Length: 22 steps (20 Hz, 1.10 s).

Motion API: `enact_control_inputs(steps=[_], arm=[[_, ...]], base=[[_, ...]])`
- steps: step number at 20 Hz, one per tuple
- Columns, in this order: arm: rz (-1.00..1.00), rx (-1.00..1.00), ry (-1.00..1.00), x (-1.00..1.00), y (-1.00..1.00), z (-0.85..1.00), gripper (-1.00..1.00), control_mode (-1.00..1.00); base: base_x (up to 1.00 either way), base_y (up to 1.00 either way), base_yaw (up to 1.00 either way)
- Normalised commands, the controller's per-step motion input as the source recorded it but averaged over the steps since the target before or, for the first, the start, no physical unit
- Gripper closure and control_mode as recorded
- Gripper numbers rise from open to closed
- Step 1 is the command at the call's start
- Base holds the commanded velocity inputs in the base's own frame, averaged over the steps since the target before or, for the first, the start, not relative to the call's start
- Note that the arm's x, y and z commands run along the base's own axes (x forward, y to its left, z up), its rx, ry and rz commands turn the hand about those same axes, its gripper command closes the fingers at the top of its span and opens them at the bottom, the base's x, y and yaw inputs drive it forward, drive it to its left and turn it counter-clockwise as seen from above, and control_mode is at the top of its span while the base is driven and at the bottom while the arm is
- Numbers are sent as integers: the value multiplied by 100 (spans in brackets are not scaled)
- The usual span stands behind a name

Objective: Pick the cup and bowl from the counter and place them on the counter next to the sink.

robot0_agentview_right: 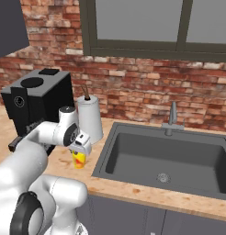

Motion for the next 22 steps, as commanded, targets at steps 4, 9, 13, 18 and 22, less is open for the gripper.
enact_control_inputs(steps=[4, 9, 13, 18, 22], arm=[[0, 0, 0, 0, 6, -32, 100, -100], [0, 0, 1, 0, 4, -29, 100, -100], [0, 0, 1, 0, 5, -28, 100, -100], [0, 0, 1, 0, 0, -1, 100, -100], [0, 0, 0, 0, 0, 0, -100, -100]], base=[[0, 0, 0], [0, 0, 0], [0, 0, 0], [0, 0, 0], [0, 0, 0]])
